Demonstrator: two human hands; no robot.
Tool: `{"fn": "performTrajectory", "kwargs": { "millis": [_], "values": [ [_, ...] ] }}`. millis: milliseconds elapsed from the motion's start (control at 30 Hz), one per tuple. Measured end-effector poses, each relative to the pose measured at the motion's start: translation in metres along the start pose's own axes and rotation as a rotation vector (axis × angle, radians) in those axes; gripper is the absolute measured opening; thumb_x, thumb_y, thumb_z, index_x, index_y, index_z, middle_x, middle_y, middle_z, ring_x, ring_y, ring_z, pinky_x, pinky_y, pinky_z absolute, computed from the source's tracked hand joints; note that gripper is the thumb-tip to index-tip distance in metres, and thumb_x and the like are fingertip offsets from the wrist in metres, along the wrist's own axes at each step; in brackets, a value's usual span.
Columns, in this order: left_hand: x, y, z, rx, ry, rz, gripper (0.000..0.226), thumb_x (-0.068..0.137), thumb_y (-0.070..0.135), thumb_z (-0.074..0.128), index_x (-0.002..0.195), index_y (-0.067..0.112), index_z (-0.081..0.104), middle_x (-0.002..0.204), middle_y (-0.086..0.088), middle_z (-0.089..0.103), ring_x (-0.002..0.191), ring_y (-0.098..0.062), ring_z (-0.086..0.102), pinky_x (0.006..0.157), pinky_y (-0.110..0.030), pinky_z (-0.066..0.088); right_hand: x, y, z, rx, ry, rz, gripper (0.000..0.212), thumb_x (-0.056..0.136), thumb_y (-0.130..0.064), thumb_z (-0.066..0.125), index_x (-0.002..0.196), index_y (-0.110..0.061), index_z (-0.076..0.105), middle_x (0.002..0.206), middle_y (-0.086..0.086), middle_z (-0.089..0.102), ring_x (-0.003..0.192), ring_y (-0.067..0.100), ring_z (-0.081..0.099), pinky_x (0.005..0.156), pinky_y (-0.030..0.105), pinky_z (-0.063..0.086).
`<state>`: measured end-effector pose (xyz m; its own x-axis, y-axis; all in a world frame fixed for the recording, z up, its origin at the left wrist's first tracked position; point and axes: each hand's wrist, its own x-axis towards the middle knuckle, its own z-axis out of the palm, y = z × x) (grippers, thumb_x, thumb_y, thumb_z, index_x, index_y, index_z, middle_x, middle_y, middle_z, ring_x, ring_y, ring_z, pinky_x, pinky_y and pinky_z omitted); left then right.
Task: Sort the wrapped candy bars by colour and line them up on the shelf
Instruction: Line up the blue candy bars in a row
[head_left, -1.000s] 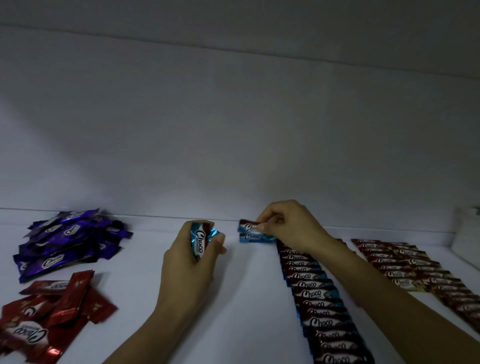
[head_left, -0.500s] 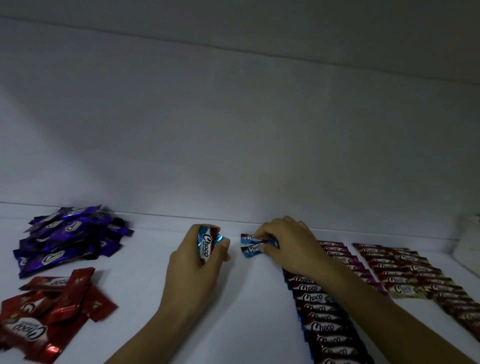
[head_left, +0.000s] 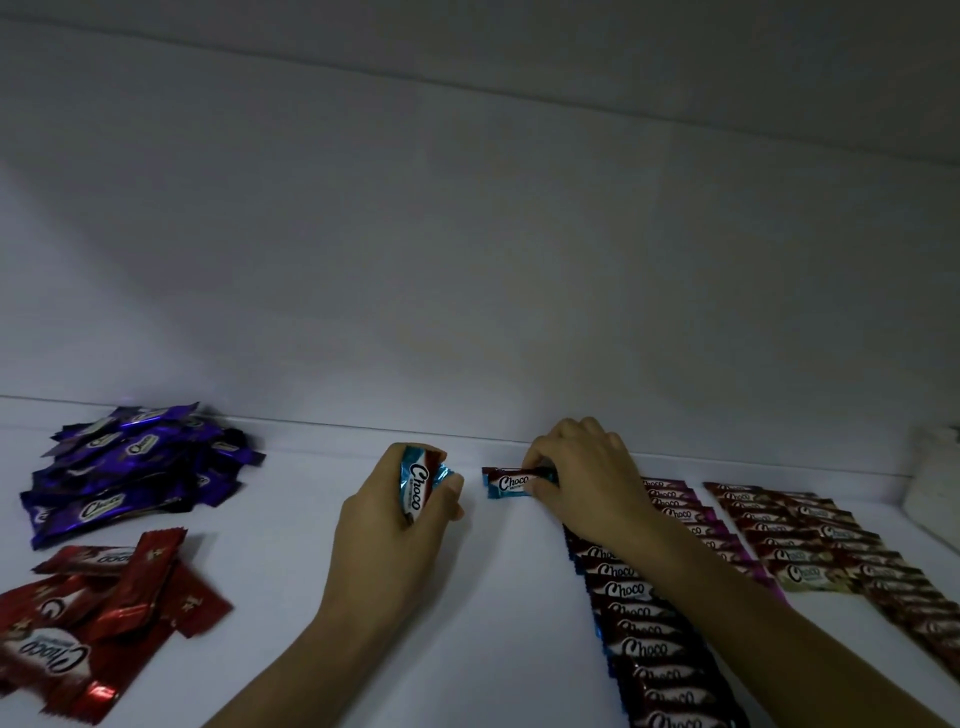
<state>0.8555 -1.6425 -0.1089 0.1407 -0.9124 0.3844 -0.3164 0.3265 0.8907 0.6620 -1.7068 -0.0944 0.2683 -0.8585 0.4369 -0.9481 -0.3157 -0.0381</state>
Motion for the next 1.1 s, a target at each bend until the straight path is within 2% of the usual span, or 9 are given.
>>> {"fn": "performTrajectory", "kwargs": {
  "millis": [500,533,600,667,733,833,900,1000,1100],
  "values": [
    [0.001,0.0,0.0,-0.002,-0.004,0.046,0.006,0.09,0.029,0.06,0.093,0.032,0.056,0.071,0.021,0.068,0.052,0.005,0.056,0.049,-0.01,0.041,-0.002,0.001,0.003,-0.028,-0.014,0.013,0.022,0.09,-0.038,0.056,0.107,-0.027,0.065,0.108,-0.004,0.058,0.105,0.014,0.045,0.086,0.027,0.031],
    [0.001,0.0,0.0,-0.003,-0.005,0.039,0.006,0.09,0.03,0.061,0.094,0.031,0.056,0.071,0.02,0.068,0.052,0.006,0.056,0.048,-0.009,0.04,-0.001,-0.002,0.0,0.042,0.013,0.029,0.021,0.091,-0.038,0.056,0.104,-0.025,0.066,0.104,-0.005,0.06,0.102,0.013,0.048,0.086,0.028,0.034],
    [0.001,-0.001,0.001,-0.003,-0.007,0.026,0.011,0.089,0.031,0.061,0.099,0.028,0.057,0.068,0.016,0.068,0.058,0.007,0.059,0.051,-0.007,0.04,0.002,-0.012,-0.011,0.438,0.022,0.103,0.027,0.089,-0.045,0.057,0.093,-0.021,0.07,0.092,-0.007,0.065,0.091,0.009,0.056,0.084,0.03,0.045],
    [0.001,-0.001,0.0,-0.012,-0.033,0.014,0.024,0.088,0.029,0.063,0.11,0.026,0.053,0.067,0.011,0.068,0.066,0.009,0.061,0.055,-0.003,0.041,0.004,-0.029,-0.027,0.889,-0.135,0.132,0.04,0.08,-0.056,0.059,0.09,-0.019,0.071,0.09,-0.005,0.07,0.088,0.008,0.064,0.084,0.028,0.051],
    [-0.001,-0.001,0.0,-0.016,-0.108,-0.012,0.042,0.089,0.025,0.063,0.124,0.031,0.042,0.068,0.012,0.067,0.065,0.007,0.063,0.055,-0.004,0.043,0.002,-0.043,-0.035,0.984,-0.274,0.043,0.032,0.077,-0.052,0.065,0.089,-0.023,0.072,0.092,-0.009,0.071,0.089,0.006,0.065,0.083,0.022,0.052],
    [-0.002,-0.001,0.001,0.086,-0.215,0.009,0.058,0.091,0.023,0.061,0.136,0.038,0.028,0.078,0.018,0.065,0.071,-0.003,0.067,0.066,-0.014,0.052,-0.003,-0.055,-0.037,0.911,-0.355,-0.063,0.006,0.079,-0.029,0.075,0.084,-0.026,0.071,0.087,-0.016,0.068,0.087,0.008,0.062,0.082,0.029,0.05],
    [-0.002,-0.001,0.001,0.106,-0.231,0.046,0.049,0.09,0.026,0.062,0.13,0.037,0.036,0.081,0.017,0.067,0.073,-0.005,0.068,0.069,-0.017,0.054,-0.003,-0.056,-0.038,0.982,-0.322,-0.035,0.004,0.08,-0.019,0.074,0.082,-0.019,0.07,0.082,-0.011,0.067,0.082,0.006,0.063,0.079,0.027,0.051],
    [-0.003,0.003,0.0,0.019,-0.189,0.093,0.016,0.089,0.04,0.057,0.104,0.033,0.056,0.069,0.018,0.067,0.067,0.003,0.062,0.06,-0.008,0.043,0.002,-0.049,-0.046,1.183,-0.225,0.116,0.005,0.085,-0.009,0.067,0.084,-0.013,0.064,0.083,0.004,0.069,0.078,0.012,0.065,0.075,0.023,0.052],
    [-0.003,0.004,0.001,-0.008,-0.193,0.134,0.034,0.096,0.039,0.04,0.074,0.021,0.058,0.059,0.011,0.06,0.056,-0.003,0.051,0.055,-0.016,0.037,0.004,-0.041,-0.05,1.257,-0.218,0.165,0.008,0.083,-0.01,0.07,0.09,-0.008,0.067,0.091,0.016,0.071,0.08,0.018,0.066,0.078,0.026,0.054]
  ]
}}
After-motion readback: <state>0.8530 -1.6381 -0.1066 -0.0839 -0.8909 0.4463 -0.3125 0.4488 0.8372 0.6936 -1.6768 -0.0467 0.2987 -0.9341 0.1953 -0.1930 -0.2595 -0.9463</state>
